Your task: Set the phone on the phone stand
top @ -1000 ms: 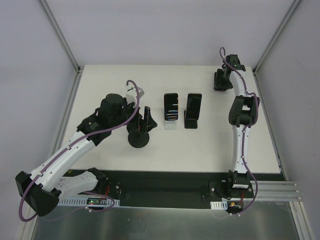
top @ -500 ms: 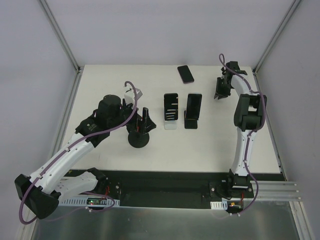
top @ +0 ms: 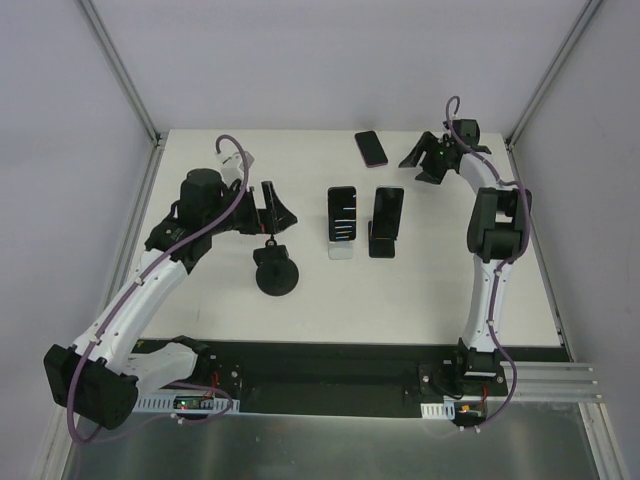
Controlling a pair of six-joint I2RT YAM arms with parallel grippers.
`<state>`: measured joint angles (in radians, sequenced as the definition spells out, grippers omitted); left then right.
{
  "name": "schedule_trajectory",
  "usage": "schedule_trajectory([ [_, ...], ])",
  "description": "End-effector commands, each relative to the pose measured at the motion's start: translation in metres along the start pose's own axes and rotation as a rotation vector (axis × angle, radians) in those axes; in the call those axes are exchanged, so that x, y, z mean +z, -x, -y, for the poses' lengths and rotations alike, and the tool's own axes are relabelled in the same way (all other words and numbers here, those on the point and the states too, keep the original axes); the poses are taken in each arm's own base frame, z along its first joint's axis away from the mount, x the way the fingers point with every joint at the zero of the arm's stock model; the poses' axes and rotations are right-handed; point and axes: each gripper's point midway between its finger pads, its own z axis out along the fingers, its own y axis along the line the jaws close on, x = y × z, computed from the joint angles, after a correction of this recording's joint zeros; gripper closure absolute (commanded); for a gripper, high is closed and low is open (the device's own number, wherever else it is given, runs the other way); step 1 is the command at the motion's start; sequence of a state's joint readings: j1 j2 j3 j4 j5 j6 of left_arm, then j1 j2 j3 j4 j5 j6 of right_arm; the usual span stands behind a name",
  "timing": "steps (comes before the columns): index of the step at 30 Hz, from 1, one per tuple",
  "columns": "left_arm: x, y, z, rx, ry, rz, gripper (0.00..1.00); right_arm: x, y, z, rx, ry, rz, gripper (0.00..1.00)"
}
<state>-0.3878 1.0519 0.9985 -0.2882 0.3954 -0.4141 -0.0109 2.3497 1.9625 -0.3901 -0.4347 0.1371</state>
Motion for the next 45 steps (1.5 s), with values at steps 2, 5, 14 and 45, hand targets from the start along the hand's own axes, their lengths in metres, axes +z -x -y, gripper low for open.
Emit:
schedule_trajectory([
  [2,-0.001,0.046,0.025,-0.115,-0.101,0.098,0.03,0.009,0.053,-0.072,0.248,0.347,0.152,0.26],
  [5,0.002,0.058,0.015,-0.185,-0.100,0.107,0.04,0.034,0.059,-0.081,0.392,0.371,0.157,0.27],
  [14,0.022,0.101,-0.034,-0.398,-0.071,0.183,0.06,0.083,0.038,-0.081,0.539,0.340,0.148,0.27],
  [45,0.017,0.089,-0.043,-0.374,-0.139,0.210,0.10,0.144,0.036,-0.090,0.661,0.366,0.228,0.48],
])
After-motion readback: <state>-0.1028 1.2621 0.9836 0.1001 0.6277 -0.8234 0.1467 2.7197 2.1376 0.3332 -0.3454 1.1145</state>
